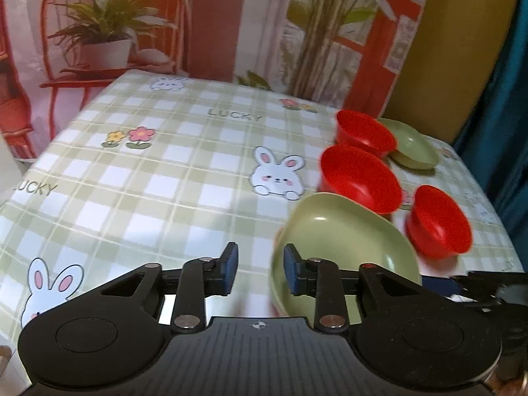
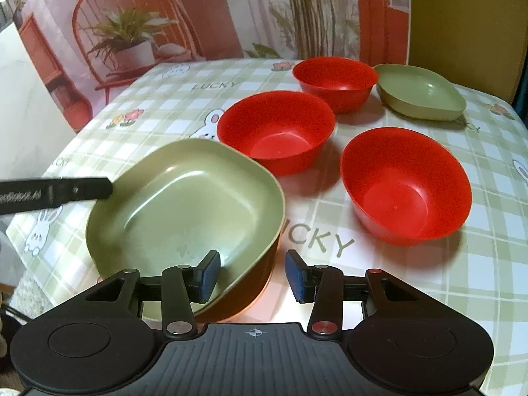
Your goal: Organize plates and bowls
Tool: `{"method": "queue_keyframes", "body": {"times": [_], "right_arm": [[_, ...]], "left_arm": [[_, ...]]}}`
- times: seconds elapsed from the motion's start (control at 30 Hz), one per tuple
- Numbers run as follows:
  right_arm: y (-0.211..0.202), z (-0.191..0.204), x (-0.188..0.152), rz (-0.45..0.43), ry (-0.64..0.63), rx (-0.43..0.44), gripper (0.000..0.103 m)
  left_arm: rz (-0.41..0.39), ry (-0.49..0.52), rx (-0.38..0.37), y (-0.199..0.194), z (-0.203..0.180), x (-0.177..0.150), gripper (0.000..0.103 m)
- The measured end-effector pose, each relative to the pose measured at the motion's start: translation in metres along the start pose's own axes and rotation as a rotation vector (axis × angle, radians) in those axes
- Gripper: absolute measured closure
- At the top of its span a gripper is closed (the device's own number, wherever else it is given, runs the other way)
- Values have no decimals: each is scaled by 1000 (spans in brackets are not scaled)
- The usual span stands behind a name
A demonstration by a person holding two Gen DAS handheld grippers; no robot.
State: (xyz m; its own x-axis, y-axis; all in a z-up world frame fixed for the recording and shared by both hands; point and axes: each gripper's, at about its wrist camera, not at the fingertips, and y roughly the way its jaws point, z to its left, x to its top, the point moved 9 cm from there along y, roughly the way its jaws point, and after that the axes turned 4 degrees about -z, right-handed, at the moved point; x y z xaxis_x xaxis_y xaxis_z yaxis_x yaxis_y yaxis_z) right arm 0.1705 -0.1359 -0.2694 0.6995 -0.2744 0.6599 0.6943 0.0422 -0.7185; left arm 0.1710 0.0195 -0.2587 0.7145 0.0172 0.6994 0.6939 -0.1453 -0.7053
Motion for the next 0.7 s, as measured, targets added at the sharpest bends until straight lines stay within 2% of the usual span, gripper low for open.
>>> {"method": "queue_keyframes", "body": {"times": [0.4,0.7], "right_arm": [[-2,-29,5,-30,48,-47,59],[-9,-19,11,-46,18,-31,59]], "left_arm": [[68,7,-21,2,2,-18,74],[78,17,-31,0,0,-24,74]]}}
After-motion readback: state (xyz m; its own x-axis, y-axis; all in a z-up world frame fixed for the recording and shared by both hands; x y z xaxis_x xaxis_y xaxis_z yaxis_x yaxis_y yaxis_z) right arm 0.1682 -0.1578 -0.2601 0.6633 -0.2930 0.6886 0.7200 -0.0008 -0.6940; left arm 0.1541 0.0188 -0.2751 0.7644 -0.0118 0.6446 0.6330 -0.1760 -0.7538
